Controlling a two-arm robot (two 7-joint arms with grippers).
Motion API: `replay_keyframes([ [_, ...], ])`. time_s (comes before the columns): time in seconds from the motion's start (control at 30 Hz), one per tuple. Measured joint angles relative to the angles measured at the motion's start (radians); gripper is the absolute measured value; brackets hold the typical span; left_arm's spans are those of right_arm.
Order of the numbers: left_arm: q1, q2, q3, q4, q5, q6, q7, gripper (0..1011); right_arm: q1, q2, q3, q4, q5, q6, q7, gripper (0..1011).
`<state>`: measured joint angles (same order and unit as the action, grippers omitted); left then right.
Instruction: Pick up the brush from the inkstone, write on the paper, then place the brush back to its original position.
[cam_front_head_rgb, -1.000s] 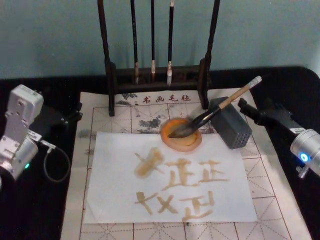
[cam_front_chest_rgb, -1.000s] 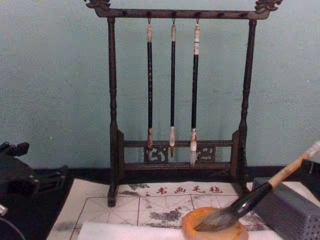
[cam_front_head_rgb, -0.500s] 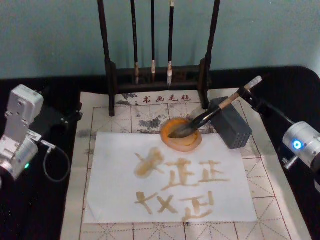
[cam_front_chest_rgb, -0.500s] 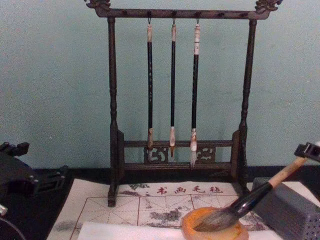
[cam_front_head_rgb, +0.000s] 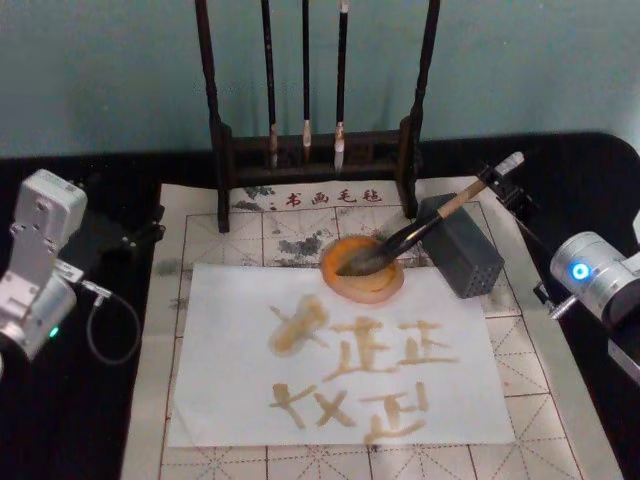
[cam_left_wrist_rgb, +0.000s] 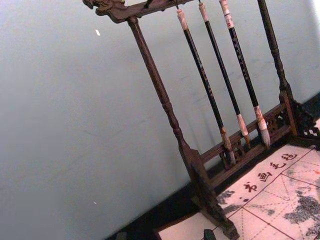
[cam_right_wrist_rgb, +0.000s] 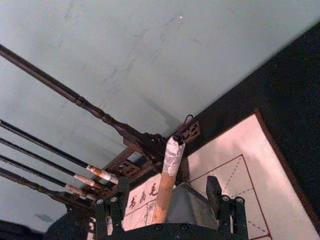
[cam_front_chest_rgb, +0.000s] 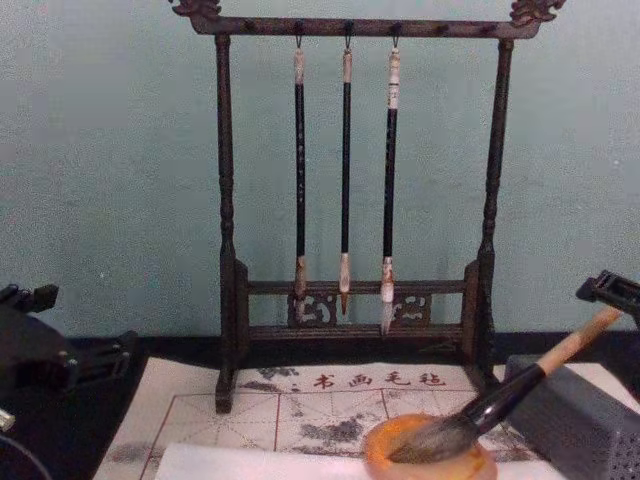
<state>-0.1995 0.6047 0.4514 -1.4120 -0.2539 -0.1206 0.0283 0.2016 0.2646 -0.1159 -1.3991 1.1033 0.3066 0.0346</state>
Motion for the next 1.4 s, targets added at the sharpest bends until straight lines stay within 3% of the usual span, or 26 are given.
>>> replay_keyframes([
  [0.4, 0.0, 0.0, 0.0, 0.0, 0.0, 0.0, 0.0, 1001, 0.024, -0.012, -0.016, 0.024, 0.053, 0.003, -0.02, 1000],
  [1.4, 0.0, 0.0, 0.0, 0.0, 0.0, 0.0, 0.0, 1001, 0.087, 0.007, -0.081, 0.099, 0.097, -0.056, -0.03, 1000],
])
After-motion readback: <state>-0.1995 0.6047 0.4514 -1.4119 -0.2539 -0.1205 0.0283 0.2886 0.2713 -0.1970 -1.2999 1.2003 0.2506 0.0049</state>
